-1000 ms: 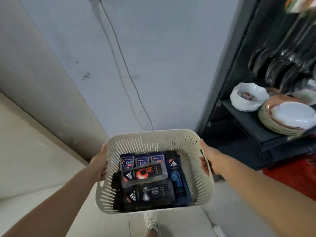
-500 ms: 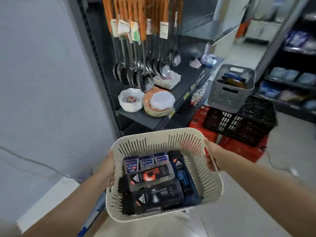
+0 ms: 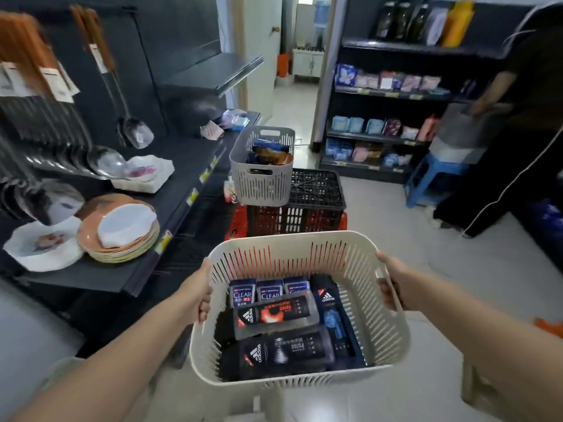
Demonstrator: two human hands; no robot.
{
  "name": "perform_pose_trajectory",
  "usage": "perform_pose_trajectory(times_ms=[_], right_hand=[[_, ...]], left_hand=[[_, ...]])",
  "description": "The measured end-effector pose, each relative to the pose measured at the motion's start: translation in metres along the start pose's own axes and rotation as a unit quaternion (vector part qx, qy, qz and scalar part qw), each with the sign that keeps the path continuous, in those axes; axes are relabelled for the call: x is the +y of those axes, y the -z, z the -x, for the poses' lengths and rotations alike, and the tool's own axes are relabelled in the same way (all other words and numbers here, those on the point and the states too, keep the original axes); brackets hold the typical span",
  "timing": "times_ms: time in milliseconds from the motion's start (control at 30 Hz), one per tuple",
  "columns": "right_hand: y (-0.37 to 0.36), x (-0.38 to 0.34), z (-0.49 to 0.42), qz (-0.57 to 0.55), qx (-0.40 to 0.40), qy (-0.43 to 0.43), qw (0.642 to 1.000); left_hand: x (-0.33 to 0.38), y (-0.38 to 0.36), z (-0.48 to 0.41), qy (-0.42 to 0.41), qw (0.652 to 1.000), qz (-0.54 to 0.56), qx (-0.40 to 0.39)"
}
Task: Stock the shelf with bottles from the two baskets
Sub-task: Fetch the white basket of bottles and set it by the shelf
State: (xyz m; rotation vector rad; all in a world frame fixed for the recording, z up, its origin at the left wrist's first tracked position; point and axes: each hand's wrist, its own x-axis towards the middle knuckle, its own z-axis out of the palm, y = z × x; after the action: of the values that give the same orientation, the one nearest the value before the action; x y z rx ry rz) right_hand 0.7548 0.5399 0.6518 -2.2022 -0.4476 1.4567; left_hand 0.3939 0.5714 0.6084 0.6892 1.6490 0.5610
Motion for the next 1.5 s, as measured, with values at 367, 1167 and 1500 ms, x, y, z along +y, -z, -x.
perform_pose_trajectory(times_ms=[367, 1167, 1500], right_hand=[[0.144, -0.05, -0.071, -0.048, 0.069, -0.006, 0.996], [0.252, -0.421, -0.389, 0.1, -0.067, 0.049, 0.991], [0.197, -0.601, -0.484, 0.276, -0.214, 0.128, 0.928]], left_hand=[[0.107, -0.164, -0.052, -0.012, 0.997, -0.056, -0.059], [0.343, -0.356, -0.236, -0.004, 0.994, 0.086, 0.07], [0.353, -0.415, -0.27, 0.033, 0.93, 0.282, 0.231]])
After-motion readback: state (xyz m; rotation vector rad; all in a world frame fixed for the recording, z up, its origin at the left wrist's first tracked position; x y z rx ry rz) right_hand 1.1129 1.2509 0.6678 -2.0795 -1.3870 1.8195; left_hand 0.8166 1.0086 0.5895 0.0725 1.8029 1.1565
